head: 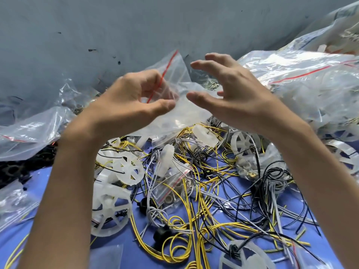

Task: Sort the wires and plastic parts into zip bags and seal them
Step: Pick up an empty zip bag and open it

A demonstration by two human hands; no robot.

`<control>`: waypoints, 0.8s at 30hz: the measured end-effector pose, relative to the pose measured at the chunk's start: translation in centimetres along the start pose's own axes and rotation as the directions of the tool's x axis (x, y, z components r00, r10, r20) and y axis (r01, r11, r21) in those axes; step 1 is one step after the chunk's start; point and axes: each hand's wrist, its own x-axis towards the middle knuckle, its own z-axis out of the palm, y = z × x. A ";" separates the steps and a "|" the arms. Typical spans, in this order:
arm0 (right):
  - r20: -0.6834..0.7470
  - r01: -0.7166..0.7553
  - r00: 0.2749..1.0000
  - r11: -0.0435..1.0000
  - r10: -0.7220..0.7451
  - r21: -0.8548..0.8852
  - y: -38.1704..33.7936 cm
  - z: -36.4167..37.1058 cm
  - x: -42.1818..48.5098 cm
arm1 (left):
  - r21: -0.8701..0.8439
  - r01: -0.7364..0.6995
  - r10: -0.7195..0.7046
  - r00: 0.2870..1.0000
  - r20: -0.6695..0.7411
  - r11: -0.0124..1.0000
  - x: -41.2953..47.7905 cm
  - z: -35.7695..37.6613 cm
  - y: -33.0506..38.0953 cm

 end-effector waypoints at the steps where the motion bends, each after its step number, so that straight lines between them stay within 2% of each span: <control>1: 0.011 0.016 1.000 1.000 -0.016 0.005 -0.1 0.2 0.0 | 0.005 0.002 -0.002 0.997 0.073 1.000 -0.1 0.2 0.2; 4: 0.041 0.063 0.997 0.998 -0.062 -0.019 -0.4 0.6 0.0 | 0.027 -0.019 0.011 0.967 0.256 0.999 -0.1 0.8 0.9; 6: 0.053 0.084 0.995 0.995 -0.081 -0.046 -0.4 0.7 0.0 | 0.024 -0.022 0.013 0.953 0.302 0.999 -0.1 1.2 1.4; 12: 0.044 0.082 0.996 0.997 -0.082 -0.009 -0.7 0.3 -0.1 | -0.025 0.033 -0.023 0.950 0.311 0.999 0.1 1.2 1.2; 17: 0.092 0.054 0.994 0.999 -0.054 0.002 -1.0 0.2 -0.2 | 0.053 0.039 -0.053 0.952 0.302 0.998 0.3 1.4 0.8; 24: 0.098 0.065 0.993 0.998 -0.067 0.015 -0.8 0.1 -0.3 | 0.166 0.026 -0.063 0.973 0.220 0.986 0.7 2.0 -0.1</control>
